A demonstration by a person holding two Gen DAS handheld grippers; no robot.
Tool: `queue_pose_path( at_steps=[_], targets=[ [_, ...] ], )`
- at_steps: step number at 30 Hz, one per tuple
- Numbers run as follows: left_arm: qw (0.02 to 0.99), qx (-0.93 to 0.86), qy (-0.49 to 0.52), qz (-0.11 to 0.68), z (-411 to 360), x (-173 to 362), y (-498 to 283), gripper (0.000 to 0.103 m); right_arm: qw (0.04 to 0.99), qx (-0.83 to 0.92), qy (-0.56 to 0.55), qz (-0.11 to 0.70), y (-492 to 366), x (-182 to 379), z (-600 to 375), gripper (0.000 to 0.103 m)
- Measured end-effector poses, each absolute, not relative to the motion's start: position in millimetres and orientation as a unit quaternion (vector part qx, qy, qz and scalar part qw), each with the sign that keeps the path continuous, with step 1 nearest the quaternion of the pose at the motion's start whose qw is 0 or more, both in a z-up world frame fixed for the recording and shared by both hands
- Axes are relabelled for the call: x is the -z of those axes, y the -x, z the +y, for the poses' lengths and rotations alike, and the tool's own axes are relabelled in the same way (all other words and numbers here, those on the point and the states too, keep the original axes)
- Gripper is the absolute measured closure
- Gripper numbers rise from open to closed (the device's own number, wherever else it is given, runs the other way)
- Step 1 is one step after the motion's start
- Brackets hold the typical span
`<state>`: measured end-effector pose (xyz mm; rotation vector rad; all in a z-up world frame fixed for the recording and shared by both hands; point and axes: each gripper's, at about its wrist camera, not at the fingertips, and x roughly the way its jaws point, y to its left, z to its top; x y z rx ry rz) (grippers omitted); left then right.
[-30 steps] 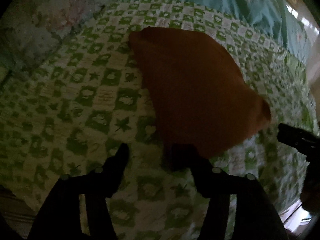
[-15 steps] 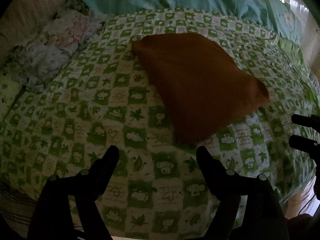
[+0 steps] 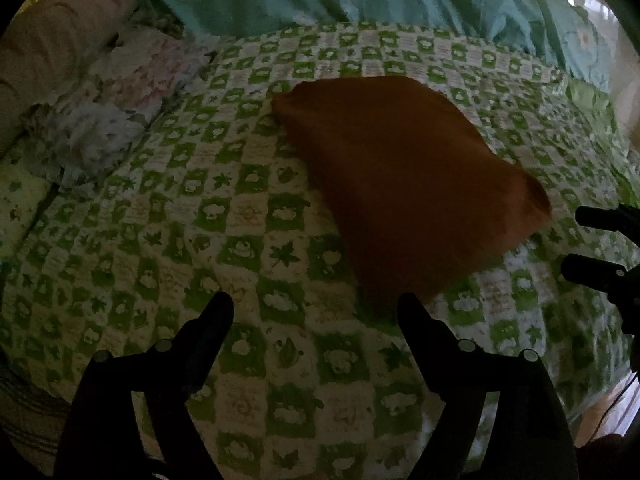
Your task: Fold small clothes
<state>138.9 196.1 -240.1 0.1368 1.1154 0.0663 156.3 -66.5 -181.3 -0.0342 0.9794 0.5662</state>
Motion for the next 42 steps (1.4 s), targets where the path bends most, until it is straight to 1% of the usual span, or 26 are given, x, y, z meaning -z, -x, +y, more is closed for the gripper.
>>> queue_pose_path(
  at_steps=[9,19,25,42],
  targets=[
    [0.837,-0.046,-0.074,0.540,193,253,-151,0.018,0.834,-0.266,0.018,0.483,-180,189,-53,0.007],
    [0.839,-0.055,-0.079,0.535,191,251,-175,0.017,0.832,-0.274,0.019,0.482,-193,188,-44,0.007],
    [0.840,-0.056,-0.078,0.535,191,251,-186,0.015,0.832,-0.273,0.018,0.484,-198,188,-40,0.007],
    [0.840,-0.050,-0.074,0.535,186,254,-198,0.013,0.831,-0.279,0.012,0.481,-213,185,-42,0.007]
  ],
)
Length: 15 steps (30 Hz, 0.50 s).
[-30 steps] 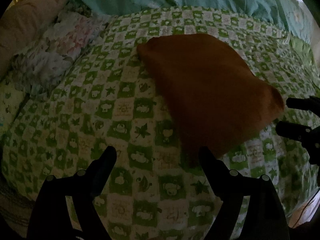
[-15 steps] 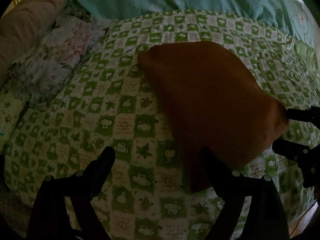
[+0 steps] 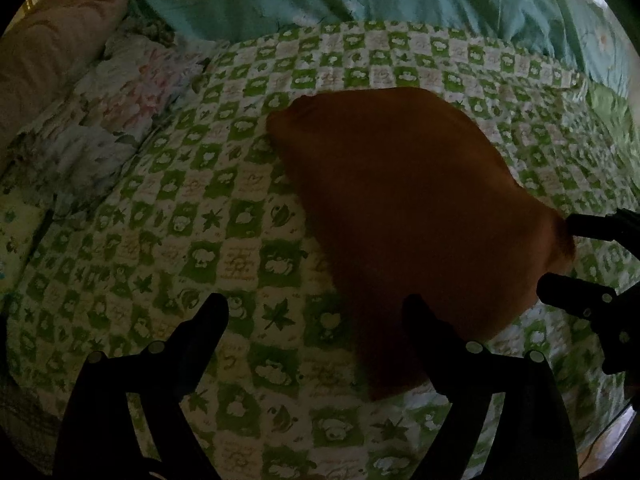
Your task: Fold small clothes
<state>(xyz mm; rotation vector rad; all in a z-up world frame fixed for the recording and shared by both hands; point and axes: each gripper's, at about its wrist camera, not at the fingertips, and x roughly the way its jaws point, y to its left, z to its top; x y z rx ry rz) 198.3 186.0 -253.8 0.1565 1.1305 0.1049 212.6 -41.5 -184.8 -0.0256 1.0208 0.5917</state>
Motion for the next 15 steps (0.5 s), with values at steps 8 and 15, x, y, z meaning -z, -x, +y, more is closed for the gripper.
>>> queue_pose_path(
  at_steps=[8,15],
  targets=[
    [0.841,-0.045,-0.066,0.535,186.6,252.9,-202.1,0.013,0.830,-0.278,0.009,0.484,-212.6,185.2,-40.6,0.006],
    [0.842,-0.043,-0.064,0.534,186.3,253.4,-203.8,0.012,0.830,-0.278,0.007,0.483,-212.9,185.6,-39.7,0.006]
  ],
)
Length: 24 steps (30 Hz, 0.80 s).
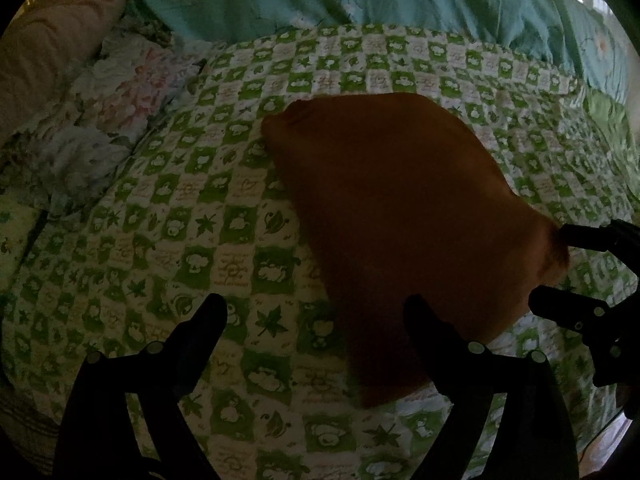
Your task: Fold small clothes
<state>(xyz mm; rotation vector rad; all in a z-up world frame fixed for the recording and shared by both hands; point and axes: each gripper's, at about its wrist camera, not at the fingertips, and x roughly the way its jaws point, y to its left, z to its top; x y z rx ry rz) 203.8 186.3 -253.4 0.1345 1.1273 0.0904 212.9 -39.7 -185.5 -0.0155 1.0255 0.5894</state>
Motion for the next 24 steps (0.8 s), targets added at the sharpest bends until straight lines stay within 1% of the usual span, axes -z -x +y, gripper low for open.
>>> queue_pose_path(
  at_steps=[24],
  targets=[
    [0.847,-0.038,-0.060,0.527,190.0,250.0,-204.5,0.011,0.831,-0.279,0.003,0.481,-214.8,182.8,-36.9,0.006]
  ],
)
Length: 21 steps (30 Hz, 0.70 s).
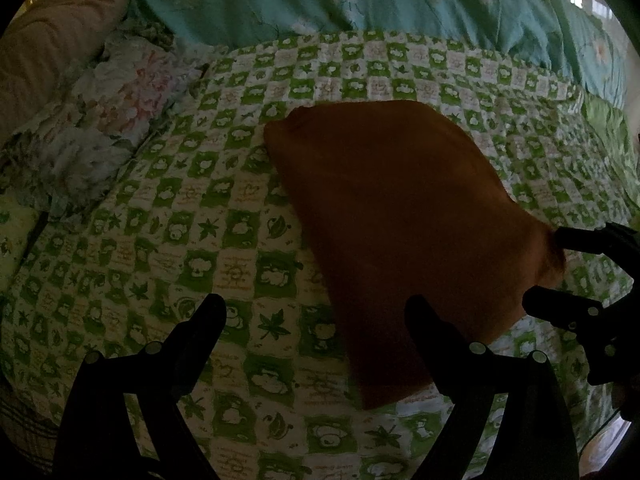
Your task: Fold small clothes
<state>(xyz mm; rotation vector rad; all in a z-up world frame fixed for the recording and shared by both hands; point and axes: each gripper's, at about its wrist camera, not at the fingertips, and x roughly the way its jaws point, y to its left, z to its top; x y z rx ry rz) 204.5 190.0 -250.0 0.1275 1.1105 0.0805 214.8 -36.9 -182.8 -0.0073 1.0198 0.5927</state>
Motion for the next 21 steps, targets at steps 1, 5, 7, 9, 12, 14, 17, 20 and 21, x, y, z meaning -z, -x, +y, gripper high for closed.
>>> queue_pose_path(
  at_steps=[1,5,7,9,12,14,17,20,21],
  targets=[
    [0.847,-0.038,-0.061,0.526,189.8,249.7,-204.6,0.011,0.831,-0.279,0.004,0.481,-214.8,182.8,-36.5,0.006],
    [0.848,-0.038,-0.061,0.526,189.3,248.4,-203.5,0.011,0.831,-0.279,0.002,0.481,-214.5,182.7,-36.4,0.006],
    [0.848,-0.038,-0.060,0.526,189.1,248.2,-203.2,0.011,0.831,-0.279,0.003,0.481,-214.7,182.8,-36.2,0.006],
    [0.848,-0.038,-0.060,0.526,188.6,247.8,-203.1,0.011,0.831,-0.280,0.004,0.481,-214.3,183.2,-37.7,0.006],
    [0.848,-0.038,-0.060,0.525,187.1,247.7,-203.1,0.011,0.831,-0.279,0.003,0.481,-214.1,183.3,-37.9,0.006],
    [0.848,-0.038,-0.061,0.524,186.4,247.5,-203.4,0.011,0.831,-0.280,0.003,0.480,-214.2,183.0,-37.4,0.006],
    [0.849,-0.037,-0.061,0.524,185.6,247.2,-203.8,0.011,0.832,-0.278,0.000,0.480,-213.5,183.3,-38.3,0.006],
    [0.849,-0.036,-0.062,0.523,184.3,246.8,-203.7,0.011,0.833,-0.277,-0.002,0.479,-212.8,183.1,-39.1,0.006],
    [0.849,-0.036,-0.062,0.523,183.8,246.8,-203.9,0.011,0.833,-0.277,-0.002,0.479,-212.7,183.1,-39.5,0.006]
  ],
)
